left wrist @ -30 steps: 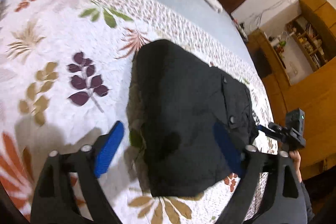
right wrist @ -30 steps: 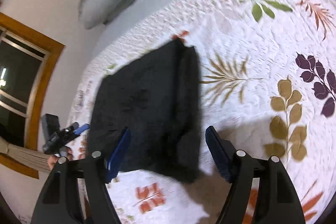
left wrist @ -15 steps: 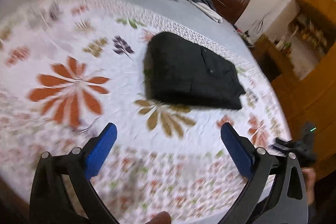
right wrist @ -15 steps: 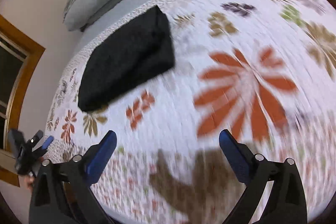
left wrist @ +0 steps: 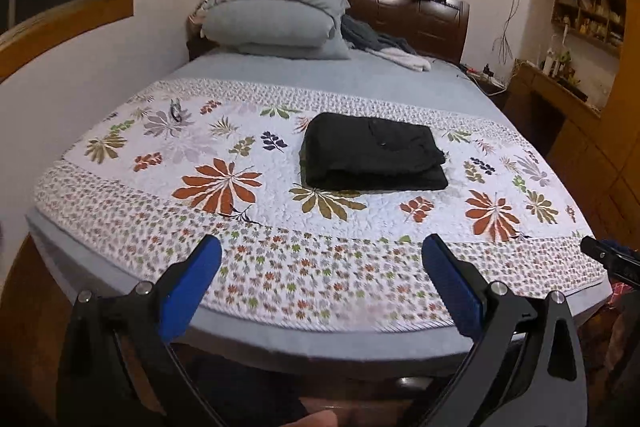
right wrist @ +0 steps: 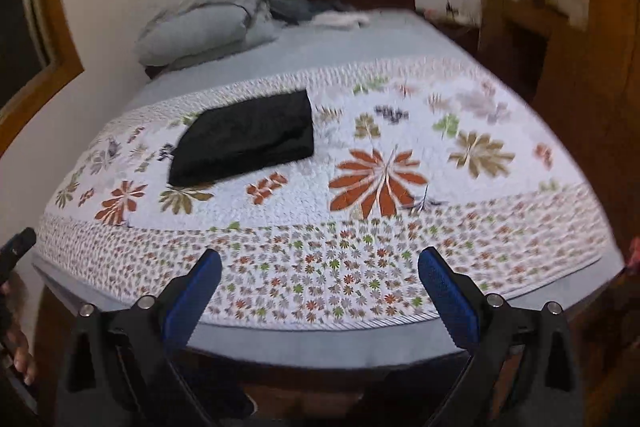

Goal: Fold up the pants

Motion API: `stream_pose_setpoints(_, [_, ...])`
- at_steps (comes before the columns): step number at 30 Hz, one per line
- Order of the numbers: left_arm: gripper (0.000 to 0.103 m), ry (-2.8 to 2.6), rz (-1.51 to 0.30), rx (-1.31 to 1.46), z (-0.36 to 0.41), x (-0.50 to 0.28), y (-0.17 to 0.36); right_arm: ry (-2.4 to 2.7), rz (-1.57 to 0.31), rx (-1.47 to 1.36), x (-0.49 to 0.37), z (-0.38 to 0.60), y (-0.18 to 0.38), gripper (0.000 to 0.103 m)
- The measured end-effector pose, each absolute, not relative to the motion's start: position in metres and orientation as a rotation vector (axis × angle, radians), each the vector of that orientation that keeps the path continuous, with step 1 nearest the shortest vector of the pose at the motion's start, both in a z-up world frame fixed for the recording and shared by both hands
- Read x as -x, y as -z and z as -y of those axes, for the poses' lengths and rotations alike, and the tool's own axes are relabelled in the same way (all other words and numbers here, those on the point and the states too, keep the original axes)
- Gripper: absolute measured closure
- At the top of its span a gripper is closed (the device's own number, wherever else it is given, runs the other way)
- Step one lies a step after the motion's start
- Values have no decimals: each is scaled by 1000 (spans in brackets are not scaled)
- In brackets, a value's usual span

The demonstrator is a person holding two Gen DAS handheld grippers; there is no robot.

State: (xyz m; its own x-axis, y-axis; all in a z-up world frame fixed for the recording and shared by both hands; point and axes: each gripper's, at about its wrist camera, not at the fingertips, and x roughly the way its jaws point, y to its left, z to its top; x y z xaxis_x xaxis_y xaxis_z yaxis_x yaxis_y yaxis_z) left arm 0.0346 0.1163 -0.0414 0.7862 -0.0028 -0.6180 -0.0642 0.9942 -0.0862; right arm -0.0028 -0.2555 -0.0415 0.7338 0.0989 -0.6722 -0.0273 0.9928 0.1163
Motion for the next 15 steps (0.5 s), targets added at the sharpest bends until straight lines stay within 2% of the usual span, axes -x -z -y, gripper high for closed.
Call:
stream_pose_setpoints(7, [3, -50, -605, 68, -92, 22, 2, -83, -605, -14, 70, 230, -13, 4])
stream_pose_setpoints(15, [3, -78, -562, 27, -76, 67, -27, -153, -539, -12, 120, 214, -46, 4])
